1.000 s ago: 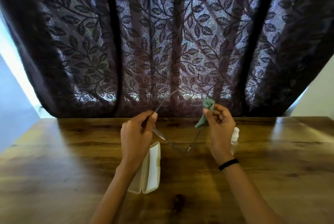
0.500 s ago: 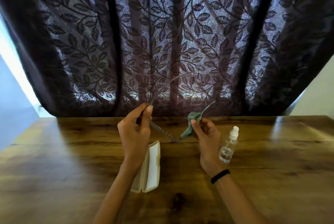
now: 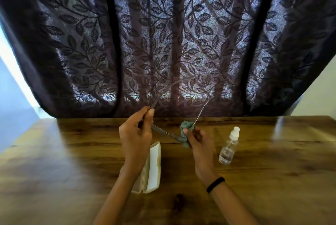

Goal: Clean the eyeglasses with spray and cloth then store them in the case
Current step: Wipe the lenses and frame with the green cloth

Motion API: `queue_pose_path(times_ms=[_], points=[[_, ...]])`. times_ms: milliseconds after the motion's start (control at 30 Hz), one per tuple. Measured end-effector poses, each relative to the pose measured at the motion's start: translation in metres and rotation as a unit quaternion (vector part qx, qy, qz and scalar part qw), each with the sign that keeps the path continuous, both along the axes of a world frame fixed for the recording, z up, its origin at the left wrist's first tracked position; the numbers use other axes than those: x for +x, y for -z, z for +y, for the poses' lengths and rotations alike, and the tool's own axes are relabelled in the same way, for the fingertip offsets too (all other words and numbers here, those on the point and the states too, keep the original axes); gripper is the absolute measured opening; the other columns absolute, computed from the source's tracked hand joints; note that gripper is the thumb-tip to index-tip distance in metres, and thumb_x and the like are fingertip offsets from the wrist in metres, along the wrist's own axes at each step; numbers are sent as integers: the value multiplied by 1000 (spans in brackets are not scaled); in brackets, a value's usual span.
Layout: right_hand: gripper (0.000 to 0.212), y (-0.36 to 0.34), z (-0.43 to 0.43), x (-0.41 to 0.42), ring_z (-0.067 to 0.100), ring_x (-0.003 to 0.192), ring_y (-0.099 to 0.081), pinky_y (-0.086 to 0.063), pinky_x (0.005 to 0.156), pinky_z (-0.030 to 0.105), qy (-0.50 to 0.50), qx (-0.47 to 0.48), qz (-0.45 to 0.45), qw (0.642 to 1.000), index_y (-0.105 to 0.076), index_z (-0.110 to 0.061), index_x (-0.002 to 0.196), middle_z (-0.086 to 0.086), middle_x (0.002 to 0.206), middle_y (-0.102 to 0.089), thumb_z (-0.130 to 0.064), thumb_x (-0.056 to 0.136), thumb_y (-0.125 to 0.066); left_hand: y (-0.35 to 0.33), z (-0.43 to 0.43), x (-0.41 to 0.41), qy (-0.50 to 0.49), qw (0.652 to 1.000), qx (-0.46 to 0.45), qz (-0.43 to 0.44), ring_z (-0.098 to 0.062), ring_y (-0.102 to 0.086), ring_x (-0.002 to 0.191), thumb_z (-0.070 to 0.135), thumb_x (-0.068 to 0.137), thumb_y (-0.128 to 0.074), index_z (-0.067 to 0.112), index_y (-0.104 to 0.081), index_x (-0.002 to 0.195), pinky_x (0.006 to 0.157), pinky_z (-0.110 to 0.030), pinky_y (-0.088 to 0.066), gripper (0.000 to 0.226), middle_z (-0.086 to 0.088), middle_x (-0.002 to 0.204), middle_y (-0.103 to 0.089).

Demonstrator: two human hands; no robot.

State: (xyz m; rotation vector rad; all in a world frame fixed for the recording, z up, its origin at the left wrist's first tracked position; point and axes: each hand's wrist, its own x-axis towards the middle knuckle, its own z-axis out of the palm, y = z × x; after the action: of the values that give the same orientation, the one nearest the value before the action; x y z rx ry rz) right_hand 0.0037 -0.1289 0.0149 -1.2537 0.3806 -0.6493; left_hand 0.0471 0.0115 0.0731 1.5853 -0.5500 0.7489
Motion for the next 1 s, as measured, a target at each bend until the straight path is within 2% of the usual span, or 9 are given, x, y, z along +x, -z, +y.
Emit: queue_pose_path(times_ms=[67, 167, 267, 467, 700, 800, 900, 967, 1000], points=[[9, -5, -6, 2, 2, 72, -66, -52, 57, 14, -3, -15, -5, 1000, -63, -20, 86, -4, 83, -70, -13, 80, -67, 2, 3, 2, -20, 998, 53, -14, -21, -54, 46, 23, 87, -57, 8, -67, 100, 40, -38, -45, 22, -3, 61, -63], [11, -12, -16, 5, -2, 70, -64, -51, 58, 12, 23, -23, -25, 999, -64, -13, 91, -4, 82, -68, -10, 81, -66, 2, 6, 2, -36, 992, 114, -30, -13, -49, 45, 27, 89, -56, 6, -68, 98, 39, -29, -38, 26, 0, 59, -60], [15, -22, -28, 8, 1, 74, -64, -53, 64, 13, 59, -22, -50, 997, -63, -9, 94, -1, 86, -67, -7, 80, -65, 2, 7, -1, -51, 985, 158, -40, -13, -51, 46, 24, 86, -58, 6, -69, 96, 40, -29, -41, 23, -2, 61, -64], [17, -36, -45, 6, 14, 82, -62, -52, 72, 21, 81, -64, -109, 989, -61, -15, 92, 5, 88, -65, -5, 79, -66, 8, 5, -4, -76, 978, 189, -44, -10, -56, 50, 21, 82, -62, 7, -71, 93, 41, -23, -43, 20, -3, 66, -68], [21, -42, -44, -2, -2, 72, -60, -51, 65, 13, 144, -148, -160, 965, -60, -26, 86, -7, 80, -64, -6, 82, -63, 11, 4, -1, -82, 978, 190, -30, -7, -52, 50, 21, 84, -60, 7, -70, 94, 44, -14, -34, 20, -2, 66, -68], [18, -43, -47, -7, 0, 75, -61, -52, 69, 20, 192, -142, -177, 955, -59, -25, 88, -4, 84, -64, -7, 86, -59, 15, 7, 1, -96, 975, 197, -26, -6, -49, 51, 19, 84, -62, 8, -70, 92, 48, -10, -30, 16, -3, 67, -68], [13, -36, -52, -11, 7, 77, -62, -54, 67, 23, 164, -160, -135, 964, -59, -24, 90, -4, 85, -64, -11, 86, -60, 20, 10, 3, -89, 982, 168, -3, -12, -55, 51, 13, 84, -66, 6, -70, 92, 49, -12, -33, 12, -4, 69, -69], [9, -26, -53, -13, 15, 76, -61, -53, 67, 24, 126, -197, -76, 969, -59, -17, 90, -3, 81, -63, -10, 85, -61, 22, 10, 3, -82, 986, 147, 7, -4, -50, 49, 13, 83, -65, 6, -70, 93, 47, -13, -34, 12, 1, 67, -67], [9, -20, -53, -13, 15, 74, -60, -51, 66, 19, 110, -227, -42, 967, -59, -15, 90, -2, 80, -63, -8, 84, -62, 22, 9, 3, -80, 987, 139, 9, 0, -47, 47, 14, 84, -65, 7, -70, 92, 45, -12, -33, 12, 5, 63, -64]])
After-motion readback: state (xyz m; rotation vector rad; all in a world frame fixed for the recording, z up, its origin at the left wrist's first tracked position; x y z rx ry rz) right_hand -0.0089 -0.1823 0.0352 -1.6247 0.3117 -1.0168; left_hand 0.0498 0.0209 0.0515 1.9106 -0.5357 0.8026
